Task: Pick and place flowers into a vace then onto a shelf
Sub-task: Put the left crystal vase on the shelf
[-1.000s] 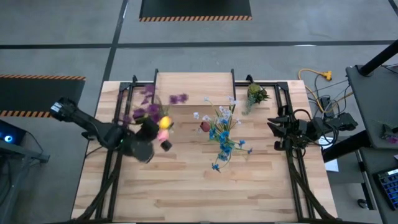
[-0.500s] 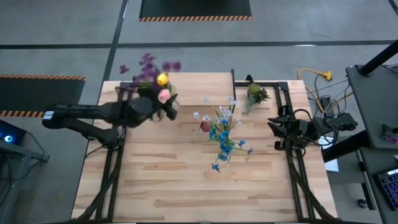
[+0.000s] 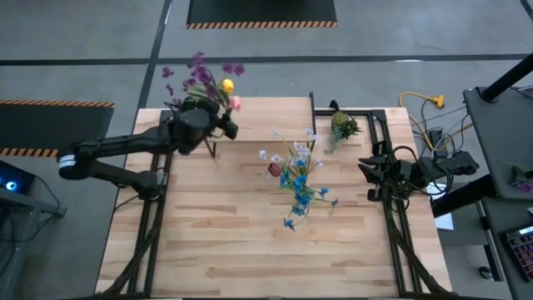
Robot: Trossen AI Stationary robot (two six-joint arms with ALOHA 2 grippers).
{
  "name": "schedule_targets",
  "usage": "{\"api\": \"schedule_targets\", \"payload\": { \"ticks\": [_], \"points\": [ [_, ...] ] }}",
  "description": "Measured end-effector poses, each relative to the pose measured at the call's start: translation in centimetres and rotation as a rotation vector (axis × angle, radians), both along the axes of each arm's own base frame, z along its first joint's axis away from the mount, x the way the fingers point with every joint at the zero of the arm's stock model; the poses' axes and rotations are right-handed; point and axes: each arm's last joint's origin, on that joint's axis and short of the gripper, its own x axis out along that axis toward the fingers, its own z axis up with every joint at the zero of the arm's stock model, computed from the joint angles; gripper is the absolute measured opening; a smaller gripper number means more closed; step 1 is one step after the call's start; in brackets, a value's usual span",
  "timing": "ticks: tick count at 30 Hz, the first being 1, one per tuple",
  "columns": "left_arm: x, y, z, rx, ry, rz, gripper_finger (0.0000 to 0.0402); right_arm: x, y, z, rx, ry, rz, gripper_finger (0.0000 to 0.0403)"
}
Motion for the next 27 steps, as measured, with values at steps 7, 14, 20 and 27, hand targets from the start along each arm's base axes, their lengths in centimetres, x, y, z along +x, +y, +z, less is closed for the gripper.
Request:
{"api": "schedule_targets", "payload": {
  "ticks": [7,14,20,27],
  "points": [
    [-0.7,2.2,-1.3,-0.044,-0.112,0.121,0.0171,0.0,0.0,0.0,-0.002,0.000,-0.001,0.0063],
    [-1.0,2.8,-2.5,-0.071,-0.115,0.154,0.0171,0.0,0.0,0.0,-0.003,0.000,-0.001,0.0063],
    [-1.1,2.9,-3.0,-0.083,-0.120,0.162,0.0171,0.0,0.0,0.0,-0.002,0.000,-0.001,0.0063],
    [-1.0,3.0,-3.2,-0.083,-0.113,0.169,0.0171,0.0,0.0,0.0,-0.002,-0.002,-0.001,0.0063]
  ]
}}
